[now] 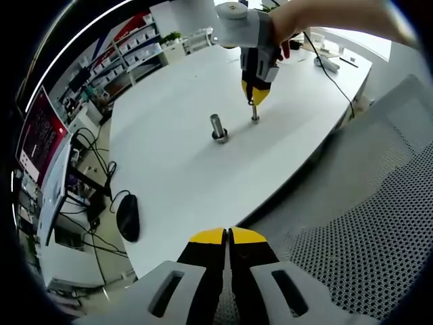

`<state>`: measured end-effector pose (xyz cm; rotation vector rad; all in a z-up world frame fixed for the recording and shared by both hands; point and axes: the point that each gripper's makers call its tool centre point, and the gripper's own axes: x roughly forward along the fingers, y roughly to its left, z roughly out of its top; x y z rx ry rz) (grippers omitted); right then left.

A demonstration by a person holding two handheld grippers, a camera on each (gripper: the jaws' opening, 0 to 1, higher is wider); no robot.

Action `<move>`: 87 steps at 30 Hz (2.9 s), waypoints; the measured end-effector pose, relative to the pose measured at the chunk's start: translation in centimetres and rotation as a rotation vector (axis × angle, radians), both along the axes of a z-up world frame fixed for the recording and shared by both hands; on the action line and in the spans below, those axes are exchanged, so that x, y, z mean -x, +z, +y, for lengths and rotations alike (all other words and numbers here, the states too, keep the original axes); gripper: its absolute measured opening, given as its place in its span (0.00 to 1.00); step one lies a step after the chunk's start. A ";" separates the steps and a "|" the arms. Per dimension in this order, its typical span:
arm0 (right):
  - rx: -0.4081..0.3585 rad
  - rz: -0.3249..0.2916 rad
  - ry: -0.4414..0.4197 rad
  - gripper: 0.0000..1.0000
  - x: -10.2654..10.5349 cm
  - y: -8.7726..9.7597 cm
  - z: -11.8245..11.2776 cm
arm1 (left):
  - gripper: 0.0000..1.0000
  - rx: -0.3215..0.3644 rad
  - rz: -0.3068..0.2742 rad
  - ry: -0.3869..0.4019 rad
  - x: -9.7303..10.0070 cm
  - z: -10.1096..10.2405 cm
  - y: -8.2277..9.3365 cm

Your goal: Place the washer onto the threaded stud by aligning its center hole with the stud, sliding it down to the base, and recovering from edge contact or off-axis alignment until the washer reaches the visible bottom stop.

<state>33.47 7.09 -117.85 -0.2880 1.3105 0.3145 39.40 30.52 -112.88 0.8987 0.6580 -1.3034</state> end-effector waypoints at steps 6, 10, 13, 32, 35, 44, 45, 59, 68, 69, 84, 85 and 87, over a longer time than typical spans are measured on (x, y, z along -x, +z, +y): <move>0.017 0.011 0.011 0.14 0.2 0.0 -0.2 | 0.00 0.000 0.000 0.001 0.0 0.0 0.0; 0.021 0.021 0.015 0.14 0.2 -0.3 -0.7 | 0.00 0.000 -0.001 0.001 0.0 0.0 0.1; 0.021 0.027 0.016 0.14 0.4 -0.4 -0.5 | 0.00 0.000 0.000 0.002 0.0 0.0 0.1; 0.026 0.037 0.020 0.14 0.2 -1.9 -0.5 | 0.00 -0.002 0.001 0.008 -0.1 0.1 0.0; 0.025 0.038 0.024 0.14 -0.1 -2.6 -0.6 | 0.00 -0.006 0.002 0.008 0.0 0.1 -0.1; 0.020 0.040 0.018 0.14 -0.3 -3.7 -0.8 | 0.00 -0.008 0.003 0.008 -0.1 0.1 -0.1; 0.021 0.041 0.021 0.14 -0.3 -3.8 -0.8 | 0.00 -0.007 0.003 0.008 -0.1 0.1 -0.1; 0.027 0.051 0.024 0.14 -0.1 -4.9 -0.6 | 0.00 -0.007 0.004 0.007 -0.1 0.0 -0.1; 0.026 0.043 0.004 0.14 -0.5 -4.9 -0.9 | 0.00 -0.006 0.004 0.006 -0.1 0.0 -0.1; 0.025 0.043 0.004 0.14 -0.4 -4.9 -0.8 | 0.00 -0.007 0.004 0.005 0.0 0.0 -0.1; -0.011 -0.064 -0.082 0.34 -0.1 -3.7 -1.2 | 0.00 -0.009 0.007 -0.001 0.0 0.0 -0.2; -0.010 -0.078 -0.089 0.36 -0.2 -3.6 -1.4 | 0.00 -0.003 0.005 0.000 0.0 -0.1 -0.1; -0.006 -0.115 -0.109 0.40 -0.4 -3.0 -2.1 | 0.00 0.000 0.004 0.000 0.0 -0.1 -0.1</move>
